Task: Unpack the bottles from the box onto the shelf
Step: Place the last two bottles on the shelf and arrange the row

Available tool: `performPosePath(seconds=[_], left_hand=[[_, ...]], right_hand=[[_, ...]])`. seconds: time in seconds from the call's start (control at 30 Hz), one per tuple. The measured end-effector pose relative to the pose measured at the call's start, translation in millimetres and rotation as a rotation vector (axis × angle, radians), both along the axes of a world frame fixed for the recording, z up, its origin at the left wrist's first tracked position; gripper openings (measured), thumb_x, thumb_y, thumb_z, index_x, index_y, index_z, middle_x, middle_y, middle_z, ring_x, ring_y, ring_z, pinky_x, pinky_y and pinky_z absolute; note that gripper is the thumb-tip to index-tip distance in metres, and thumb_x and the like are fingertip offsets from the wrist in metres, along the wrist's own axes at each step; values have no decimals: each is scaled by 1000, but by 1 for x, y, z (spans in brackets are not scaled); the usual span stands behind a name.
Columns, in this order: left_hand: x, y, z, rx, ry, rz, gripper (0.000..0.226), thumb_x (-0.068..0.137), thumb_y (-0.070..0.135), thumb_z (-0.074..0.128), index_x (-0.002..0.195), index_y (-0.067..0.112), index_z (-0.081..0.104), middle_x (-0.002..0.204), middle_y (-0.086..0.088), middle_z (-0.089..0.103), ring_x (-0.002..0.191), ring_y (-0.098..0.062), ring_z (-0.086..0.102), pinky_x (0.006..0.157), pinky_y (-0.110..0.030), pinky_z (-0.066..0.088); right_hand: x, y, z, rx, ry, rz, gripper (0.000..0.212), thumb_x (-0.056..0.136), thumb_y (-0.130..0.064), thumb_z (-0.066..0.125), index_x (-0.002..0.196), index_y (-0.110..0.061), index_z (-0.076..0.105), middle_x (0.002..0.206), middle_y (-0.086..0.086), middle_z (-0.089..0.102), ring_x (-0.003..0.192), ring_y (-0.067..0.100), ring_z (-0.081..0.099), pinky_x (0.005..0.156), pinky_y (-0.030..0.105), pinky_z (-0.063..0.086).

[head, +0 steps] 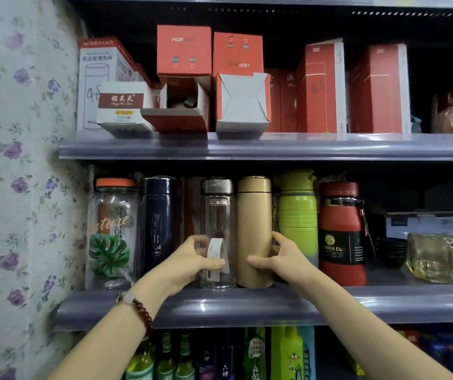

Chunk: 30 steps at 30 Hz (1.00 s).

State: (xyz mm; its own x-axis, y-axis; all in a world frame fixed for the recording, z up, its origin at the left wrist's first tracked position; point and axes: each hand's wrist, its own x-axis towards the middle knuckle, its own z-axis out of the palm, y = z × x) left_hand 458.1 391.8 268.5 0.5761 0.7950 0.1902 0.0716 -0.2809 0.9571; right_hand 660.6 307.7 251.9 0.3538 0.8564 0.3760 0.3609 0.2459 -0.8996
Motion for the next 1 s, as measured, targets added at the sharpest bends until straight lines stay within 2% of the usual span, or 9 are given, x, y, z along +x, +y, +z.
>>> performPosePath(seconds=[0.1, 0.2, 0.27, 0.37, 0.47, 0.6, 0.73, 0.87, 1.0], left_hand=[[4, -4, -5, 124, 76, 55, 78, 70, 28, 81, 134, 20, 36, 128, 1, 52, 115, -19, 54, 94, -31, 44], [14, -9, -11, 296, 118, 273, 93, 56, 48, 85, 133, 23, 39, 130, 2, 48, 119, -18, 48, 100, -33, 44], [16, -8, -10, 289, 92, 305, 95, 57, 42, 87, 136, 21, 39, 133, -1, 49, 120, -19, 49, 101, -34, 44], [11, 2, -7, 122, 31, 154, 101, 61, 24, 87, 144, 25, 30, 132, -5, 53, 119, -22, 54, 103, -38, 44], [4, 7, -5, -3, -29, 44, 98, 63, 13, 84, 141, 33, 29, 126, -9, 57, 112, -24, 60, 105, -40, 40], [9, 2, -7, 143, 54, 121, 106, 50, 40, 88, 140, 30, 33, 137, -4, 49, 125, -23, 50, 108, -41, 39], [10, -1, 0, 223, 98, 267, 99, 65, 30, 85, 146, 19, 30, 142, -3, 46, 128, -24, 46, 107, -39, 40], [5, -6, 2, 209, 82, 199, 80, 77, 16, 76, 144, 18, 32, 118, 2, 56, 103, -12, 50, 90, -28, 41], [-1, -3, -4, 180, 13, 177, 80, 80, 12, 73, 146, 24, 28, 135, -6, 51, 110, -16, 50, 101, -36, 43]], right_hand=[[-1, 3, -3, 14, -3, -30, 95, 55, -30, 89, 137, -16, 43, 120, 5, 65, 107, 23, 64, 88, 41, 57], [-3, 4, -5, 26, -19, -46, 108, 40, -46, 88, 136, -20, 44, 120, 2, 65, 107, 22, 65, 87, 42, 58], [-2, 4, -5, 29, -40, -46, 109, 40, -48, 86, 136, -19, 43, 122, 1, 64, 109, 19, 63, 89, 40, 57], [-1, 3, -5, 30, -39, -28, 99, 45, -42, 85, 133, -18, 46, 118, 0, 66, 106, 18, 64, 89, 38, 57], [0, 4, -4, 19, -18, -10, 90, 54, -31, 87, 133, -18, 47, 116, 1, 67, 105, 19, 64, 87, 37, 57], [-3, 8, -2, 27, 14, -13, 110, 40, -40, 88, 138, -17, 43, 119, 3, 66, 106, 21, 65, 87, 41, 58], [-10, 9, -1, 32, -7, -29, 107, 39, -44, 85, 135, -19, 44, 120, 2, 65, 106, 21, 64, 89, 42, 57], [-10, 10, -3, 7, -16, -24, 101, 50, -37, 87, 138, -19, 41, 125, 4, 62, 111, 23, 61, 92, 44, 55], [-11, 15, -2, -2, -28, -29, 112, 43, -45, 86, 141, -18, 38, 127, 3, 61, 112, 21, 61, 93, 43, 55]])
